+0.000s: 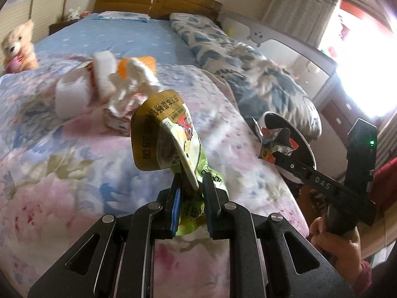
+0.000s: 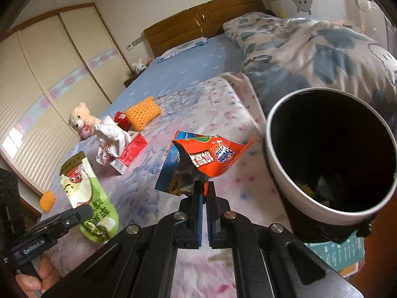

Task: Collect trash
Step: 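Carry the chip bag and green pouch over the white bin with both grippers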

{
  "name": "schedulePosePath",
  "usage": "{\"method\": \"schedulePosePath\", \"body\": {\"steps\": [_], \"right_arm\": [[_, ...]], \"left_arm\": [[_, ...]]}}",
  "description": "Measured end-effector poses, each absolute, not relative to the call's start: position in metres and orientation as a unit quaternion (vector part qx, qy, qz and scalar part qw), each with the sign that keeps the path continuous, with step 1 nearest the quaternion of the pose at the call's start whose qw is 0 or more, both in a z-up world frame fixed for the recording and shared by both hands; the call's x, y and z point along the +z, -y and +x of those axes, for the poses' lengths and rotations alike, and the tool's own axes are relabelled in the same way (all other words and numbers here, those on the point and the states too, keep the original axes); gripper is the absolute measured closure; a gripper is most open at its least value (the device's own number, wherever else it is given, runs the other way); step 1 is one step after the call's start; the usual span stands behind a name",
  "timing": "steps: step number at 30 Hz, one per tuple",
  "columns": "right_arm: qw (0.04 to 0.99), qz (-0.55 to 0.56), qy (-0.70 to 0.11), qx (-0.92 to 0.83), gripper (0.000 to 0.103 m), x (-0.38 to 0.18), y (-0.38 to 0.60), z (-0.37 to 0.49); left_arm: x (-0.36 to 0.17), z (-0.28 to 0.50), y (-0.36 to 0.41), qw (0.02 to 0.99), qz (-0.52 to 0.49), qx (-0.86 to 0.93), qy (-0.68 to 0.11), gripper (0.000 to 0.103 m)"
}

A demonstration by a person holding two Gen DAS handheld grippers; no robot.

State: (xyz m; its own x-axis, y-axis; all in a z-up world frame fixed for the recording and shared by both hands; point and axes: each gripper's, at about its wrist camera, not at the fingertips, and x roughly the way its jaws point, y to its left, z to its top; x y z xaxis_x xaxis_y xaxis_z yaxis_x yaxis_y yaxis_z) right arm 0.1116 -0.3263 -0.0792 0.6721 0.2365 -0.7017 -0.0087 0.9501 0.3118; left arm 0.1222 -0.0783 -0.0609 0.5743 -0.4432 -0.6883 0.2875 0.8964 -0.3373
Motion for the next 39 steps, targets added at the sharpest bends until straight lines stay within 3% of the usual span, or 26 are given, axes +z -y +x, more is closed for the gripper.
{"method": "schedulePosePath", "body": {"steps": [39], "right_arm": [[0.910,0.182,-0.372,-0.031,0.101,-0.062,0.433,0.063]], "left_arm": [[-0.049,0.140,0.204,0.857,-0.025,-0.299,-0.420,0.088]]}}
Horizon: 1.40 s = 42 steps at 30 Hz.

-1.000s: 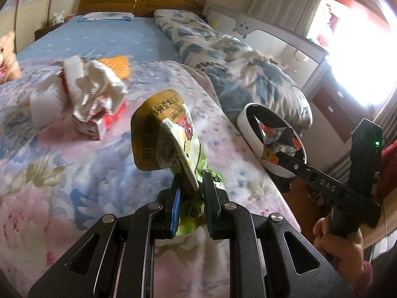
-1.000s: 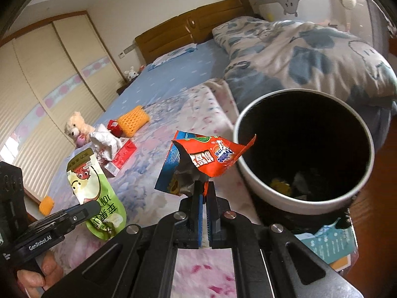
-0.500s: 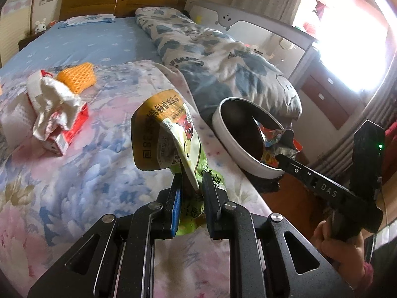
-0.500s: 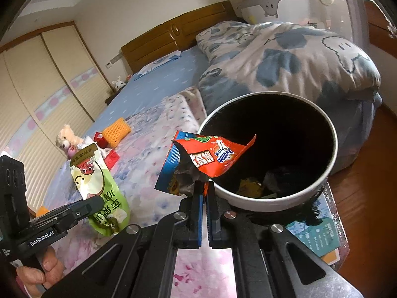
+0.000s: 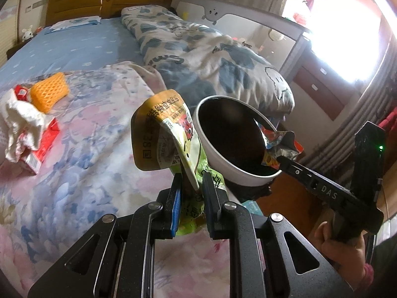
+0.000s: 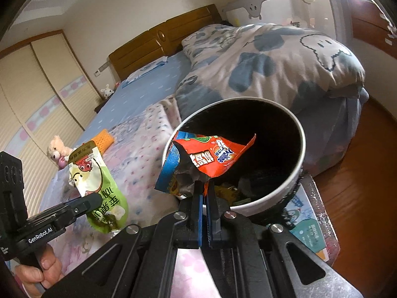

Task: Collect trash
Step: 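Carry the chip bag and green pouch over the white bin with both grippers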

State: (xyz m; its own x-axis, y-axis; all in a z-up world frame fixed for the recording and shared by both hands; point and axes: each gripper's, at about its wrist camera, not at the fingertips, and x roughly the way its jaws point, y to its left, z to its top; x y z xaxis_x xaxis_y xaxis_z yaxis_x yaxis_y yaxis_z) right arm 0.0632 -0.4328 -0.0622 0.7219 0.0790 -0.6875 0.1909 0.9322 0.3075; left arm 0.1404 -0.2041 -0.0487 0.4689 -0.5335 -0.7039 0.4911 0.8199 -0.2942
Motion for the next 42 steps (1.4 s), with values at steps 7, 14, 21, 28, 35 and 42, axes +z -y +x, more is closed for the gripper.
{"method": "schedulePosePath", "body": {"steps": [7,14,21,28,35,42], "right_arm": [[0.908,0.188,-0.373,-0.043,0.101,-0.064,0.450,0.065],[0.907,0.188,-0.373,-0.050,0.101,-0.063,0.463,0.068],[0.907,0.188,-0.372,-0.056,0.101,-0.061,0.473,0.072],[0.907,0.185,-0.375,-0.057,0.101,-0.061,0.479,0.079],[0.904,0.189,-0.380,-0.057,0.101,-0.064,0.486,0.085],[0.901,0.191,-0.385,-0.056,0.099,-0.066,0.490,0.093]], "left_arm": [[-0.049,0.149,0.229,0.851,-0.015,-0.311,-0.423,0.088],[-0.045,0.157,0.248,0.848,-0.011,-0.321,-0.421,0.088],[-0.040,0.168,0.264,0.845,-0.014,-0.329,-0.421,0.088],[-0.040,0.181,0.278,0.840,-0.020,-0.334,-0.427,0.088],[-0.044,0.191,0.293,0.836,-0.021,-0.335,-0.435,0.088],[-0.048,0.196,0.303,0.832,-0.015,-0.335,-0.442,0.087]]}}
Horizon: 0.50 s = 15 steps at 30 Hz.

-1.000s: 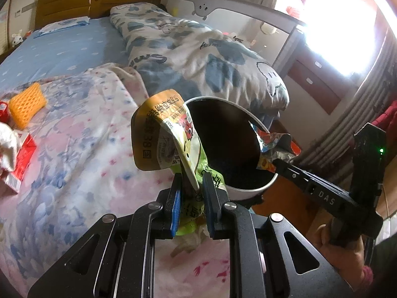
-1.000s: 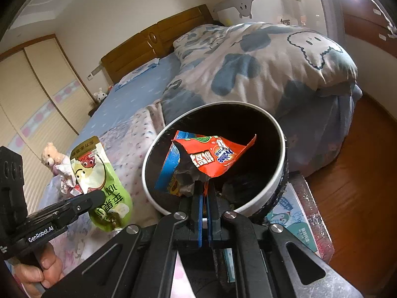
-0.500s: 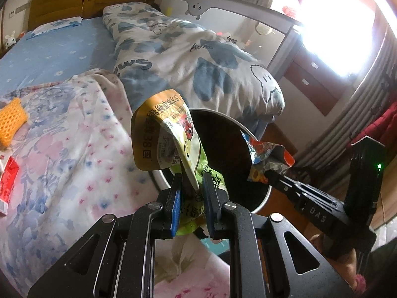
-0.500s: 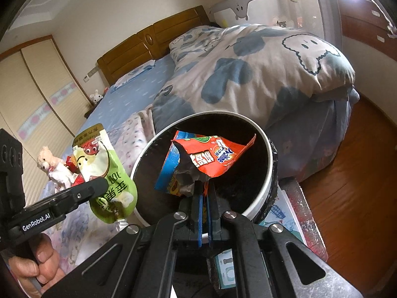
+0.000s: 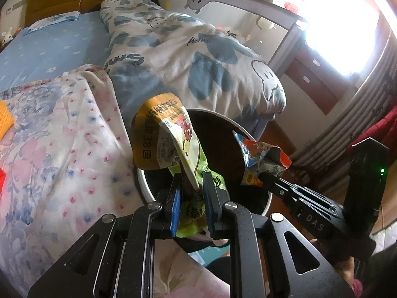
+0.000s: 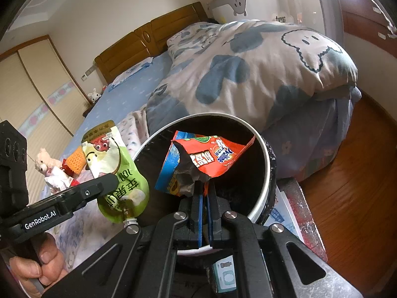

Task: Collect trash
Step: 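Open both grippers to drop the chip bag and pouch into the bin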

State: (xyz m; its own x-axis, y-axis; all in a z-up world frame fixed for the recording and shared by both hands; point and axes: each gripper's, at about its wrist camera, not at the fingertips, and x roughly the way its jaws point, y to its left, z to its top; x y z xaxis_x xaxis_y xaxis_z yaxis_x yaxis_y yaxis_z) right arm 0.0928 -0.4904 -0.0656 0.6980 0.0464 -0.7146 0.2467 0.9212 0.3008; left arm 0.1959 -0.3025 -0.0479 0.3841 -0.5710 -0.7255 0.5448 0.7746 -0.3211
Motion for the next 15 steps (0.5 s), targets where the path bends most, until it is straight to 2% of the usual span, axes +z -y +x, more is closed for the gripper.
{"method": "schedulePosePath", "body": {"steps": [2,5,8,10,12,14,15], "right_arm": [[0.901,0.189,-0.387,-0.054,0.096,-0.066,0.491,0.094],[0.901,0.188,-0.387,-0.056,0.095,-0.067,0.491,0.096],[0.901,0.189,-0.386,-0.061,0.094,-0.066,0.493,0.097],[0.902,0.193,-0.382,-0.063,0.089,-0.065,0.494,0.095],[0.903,0.196,-0.376,-0.067,0.068,-0.064,0.495,0.093],[0.905,0.200,-0.370,-0.068,0.055,-0.062,0.495,0.091],[0.906,0.202,-0.366,-0.068,0.053,-0.060,0.495,0.089]], "left_arm": [[-0.049,0.197,0.305,0.831,-0.011,-0.334,-0.445,0.085],[-0.051,0.198,0.306,0.829,-0.010,-0.333,-0.449,0.078],[-0.052,0.196,0.302,0.832,-0.008,-0.329,-0.446,0.059],[-0.053,0.193,0.296,0.835,-0.010,-0.325,-0.444,0.057],[-0.054,0.191,0.290,0.835,-0.014,-0.323,-0.445,0.057],[-0.055,0.189,0.282,0.836,-0.019,-0.318,-0.447,0.057],[-0.056,0.187,0.276,0.836,-0.022,-0.315,-0.448,0.057]]}}
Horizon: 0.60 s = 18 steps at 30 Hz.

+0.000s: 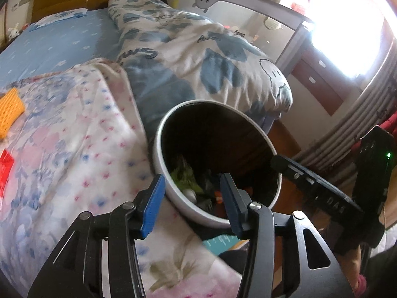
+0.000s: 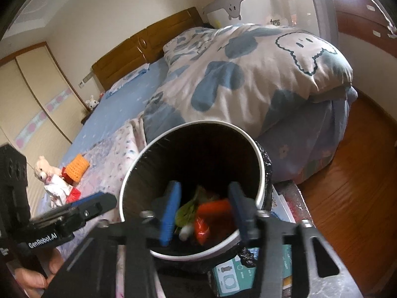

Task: Collect trash
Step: 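Open both grippers to drop the chip bag and pouch into the bin, then move both open grippers back toward the trash on the bed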

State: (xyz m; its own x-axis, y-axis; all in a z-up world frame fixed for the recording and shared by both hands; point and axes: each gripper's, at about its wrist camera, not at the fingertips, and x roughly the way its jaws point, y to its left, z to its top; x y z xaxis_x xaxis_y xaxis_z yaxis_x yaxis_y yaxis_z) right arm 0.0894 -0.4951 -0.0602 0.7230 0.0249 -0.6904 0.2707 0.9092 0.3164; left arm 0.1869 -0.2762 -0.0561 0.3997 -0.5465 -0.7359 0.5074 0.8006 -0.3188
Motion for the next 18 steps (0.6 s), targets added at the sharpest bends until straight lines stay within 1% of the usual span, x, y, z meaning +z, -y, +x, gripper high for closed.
{"method": "schedulePosePath", "body": {"steps": [2,4,5,6,7,9,11,18], "right_arm": [[0.908,0.203,-0.361,-0.068,0.051,-0.058,0.492,0.088],[0.909,0.207,-0.356,-0.064,0.045,-0.055,0.489,0.085],[0.910,0.207,-0.355,-0.064,0.039,-0.055,0.488,0.085],[0.911,0.205,-0.352,-0.062,0.035,-0.054,0.484,0.084],[0.912,0.204,-0.350,-0.061,0.034,-0.052,0.480,0.083],[0.914,0.205,-0.347,-0.053,0.028,-0.051,0.471,0.080],[0.915,0.207,-0.344,-0.044,0.026,-0.050,0.462,0.078],[0.916,0.212,-0.339,-0.014,0.023,-0.054,0.426,0.075]], "left_arm": [[-0.058,0.183,0.264,0.837,-0.030,-0.308,-0.451,0.057],[-0.060,0.180,0.253,0.838,-0.036,-0.302,-0.452,0.057],[-0.061,0.177,0.246,0.840,-0.039,-0.298,-0.453,0.057],[-0.062,0.175,0.242,0.840,-0.040,-0.295,-0.453,0.057],[-0.063,0.173,0.235,0.842,-0.043,-0.291,-0.453,0.057],[-0.064,0.168,0.223,0.844,-0.047,-0.284,-0.453,0.057],[-0.066,0.164,0.210,0.846,-0.052,-0.275,-0.453,0.057],[-0.075,0.150,0.160,0.852,-0.076,-0.241,-0.459,0.057]]}}
